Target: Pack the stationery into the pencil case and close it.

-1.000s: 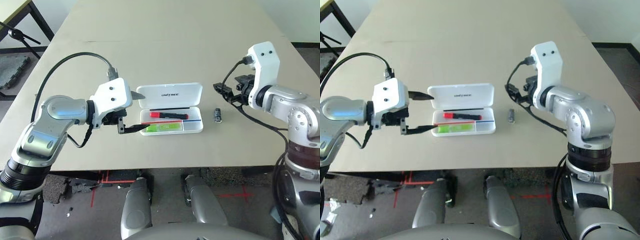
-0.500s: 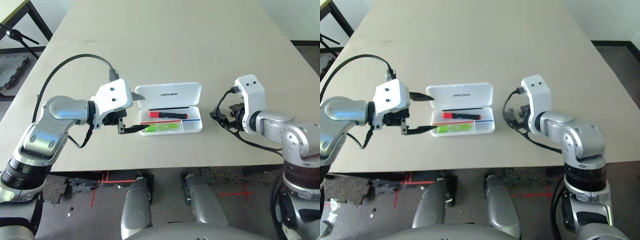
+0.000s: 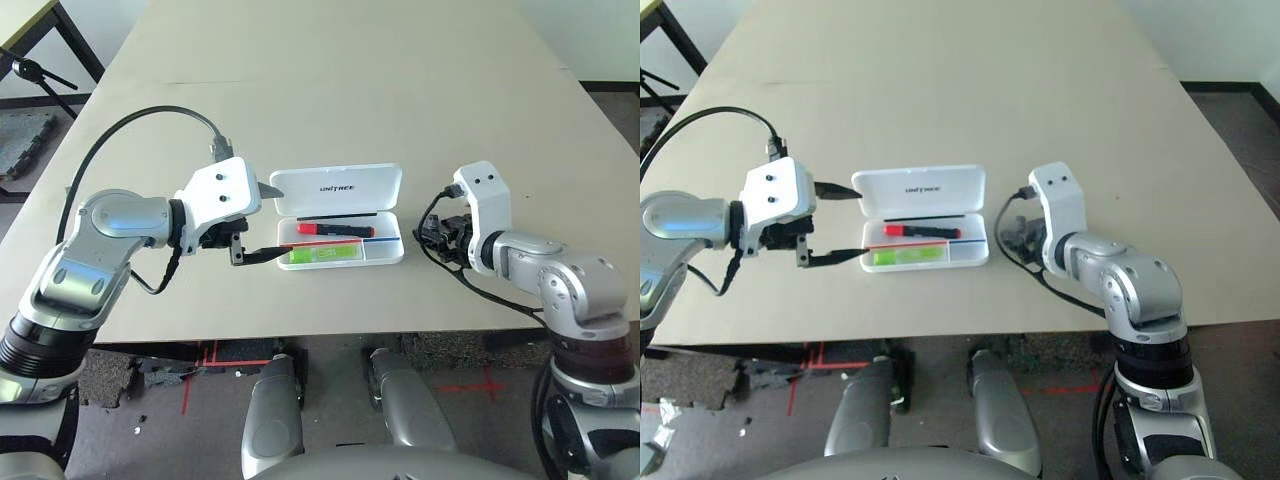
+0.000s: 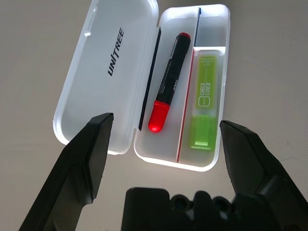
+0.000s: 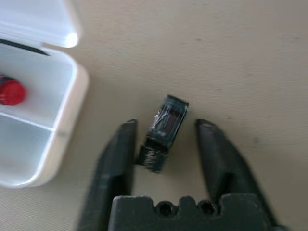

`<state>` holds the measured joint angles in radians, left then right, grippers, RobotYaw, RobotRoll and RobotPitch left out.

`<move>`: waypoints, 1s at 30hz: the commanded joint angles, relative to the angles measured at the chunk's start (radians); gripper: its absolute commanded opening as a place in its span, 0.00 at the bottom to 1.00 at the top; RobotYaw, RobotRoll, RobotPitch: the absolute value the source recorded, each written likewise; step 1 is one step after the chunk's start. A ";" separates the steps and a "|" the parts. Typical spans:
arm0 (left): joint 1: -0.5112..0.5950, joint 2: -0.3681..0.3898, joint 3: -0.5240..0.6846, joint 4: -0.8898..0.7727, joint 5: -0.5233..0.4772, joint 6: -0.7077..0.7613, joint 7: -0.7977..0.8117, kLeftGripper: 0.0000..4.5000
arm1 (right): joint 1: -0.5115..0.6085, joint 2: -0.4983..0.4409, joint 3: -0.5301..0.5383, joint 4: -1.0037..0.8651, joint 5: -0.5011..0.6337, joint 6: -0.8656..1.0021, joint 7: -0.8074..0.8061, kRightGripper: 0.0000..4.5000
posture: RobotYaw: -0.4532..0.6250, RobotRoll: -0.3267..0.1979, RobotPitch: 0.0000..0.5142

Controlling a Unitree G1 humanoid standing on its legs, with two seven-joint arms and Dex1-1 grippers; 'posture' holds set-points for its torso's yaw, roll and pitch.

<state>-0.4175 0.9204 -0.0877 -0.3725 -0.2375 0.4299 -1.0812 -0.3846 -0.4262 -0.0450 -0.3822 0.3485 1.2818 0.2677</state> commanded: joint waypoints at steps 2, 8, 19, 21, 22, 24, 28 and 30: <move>0.025 0.023 0.020 -0.010 -0.003 -0.003 -0.007 1.00 | 0.001 -0.031 0.027 0.037 0.008 0.005 0.039 0.10 | 0.38 0.62 0.40; 0.047 0.039 0.042 -0.006 -0.010 -0.010 -0.011 1.00 | -0.031 -0.152 0.047 0.068 0.018 -0.063 0.154 0.07 | 0.38 0.62 0.40; 0.077 0.034 0.069 -0.003 -0.038 -0.035 -0.007 1.00 | -0.067 -0.445 0.163 0.138 -0.019 -0.472 0.573 0.07 | 0.39 0.62 0.39; 0.078 0.034 0.068 -0.002 -0.039 -0.037 -0.005 1.00 | -0.080 -0.475 0.182 0.162 -0.039 -0.599 0.661 0.07 | 0.40 0.62 0.39; 0.080 0.034 0.069 -0.003 -0.040 -0.037 -0.004 1.00 | -0.089 -0.492 0.192 0.169 -0.046 -0.651 0.710 0.07 | 0.40 0.62 0.39; 0.087 0.034 0.072 -0.007 -0.040 -0.038 -0.002 1.00 | -0.106 -0.508 0.208 0.180 -0.055 -0.727 0.787 0.07 | 0.40 0.62 0.39; 0.103 0.033 0.090 -0.007 -0.041 -0.040 0.006 1.00 | -0.141 -0.478 0.240 0.191 -0.056 -0.802 0.865 0.07 | 0.42 0.62 0.38; 0.115 0.038 0.103 -0.003 -0.039 -0.046 0.008 1.00 | -0.152 -0.444 0.250 0.184 -0.055 -0.823 0.875 0.07 | 0.42 0.62 0.38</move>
<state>-0.3237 0.9502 -0.0023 -0.3749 -0.2721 0.3940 -1.0742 -0.5336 -0.8853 0.1838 -0.1922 0.2931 0.4836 1.1237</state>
